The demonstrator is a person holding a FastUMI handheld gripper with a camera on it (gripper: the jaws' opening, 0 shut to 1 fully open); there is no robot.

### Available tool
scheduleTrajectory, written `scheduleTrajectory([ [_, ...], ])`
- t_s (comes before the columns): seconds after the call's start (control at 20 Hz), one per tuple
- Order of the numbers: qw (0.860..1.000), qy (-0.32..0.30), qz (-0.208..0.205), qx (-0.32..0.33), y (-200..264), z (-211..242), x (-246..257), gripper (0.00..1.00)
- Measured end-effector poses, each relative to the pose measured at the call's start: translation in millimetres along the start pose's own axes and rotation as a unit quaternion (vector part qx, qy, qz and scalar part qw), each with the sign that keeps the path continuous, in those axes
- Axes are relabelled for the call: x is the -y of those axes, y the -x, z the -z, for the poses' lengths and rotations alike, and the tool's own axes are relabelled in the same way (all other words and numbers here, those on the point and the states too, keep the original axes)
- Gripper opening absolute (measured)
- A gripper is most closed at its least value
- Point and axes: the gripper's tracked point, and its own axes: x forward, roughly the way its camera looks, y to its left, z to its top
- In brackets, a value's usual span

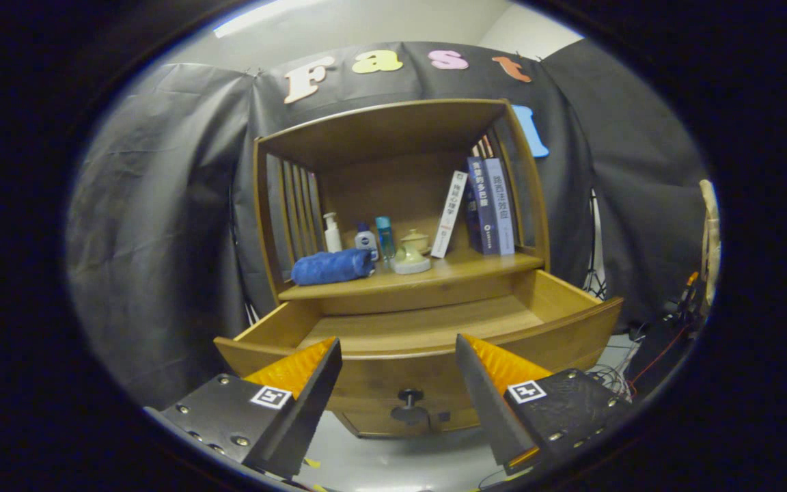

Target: Pull open the drawer, take out the items inside it, and place them on the countertop above the cabinet.

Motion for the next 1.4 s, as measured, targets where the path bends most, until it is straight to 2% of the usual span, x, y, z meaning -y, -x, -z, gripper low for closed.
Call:
scheduleTrajectory([
  [0.15, 0.999, 0.014, -0.002, -0.03, -7.5, 32.9, -5.0, 0.99],
  [0.3, 0.999, -0.007, -0.009, -0.053, -19.3, 44.8, -9.6, 0.99],
  [0.45, 0.996, -0.01, 0.031, -0.082, -46.1, 64.3, 15.1, 0.99],
  [0.5, 0.998, -0.008, 0.044, -0.051, -51.7, 54.6, 15.1, 0.99],
  [0.7, 0.997, 0.028, 0.04, -0.061, -62.2, 52.9, 12.5, 0.97],
  [0.9, 0.997, 0.036, 0.038, -0.055, -81.9, 42.6, 13.7, 0.98],
  [1.1, 0.996, 0.042, 0.037, -0.07, -93.3, 57.6, 11.1, 0.99],
  [1.4, 0.996, 0.047, 0.043, -0.057, -115.7, 55.1, 9.2, 0.99],
])
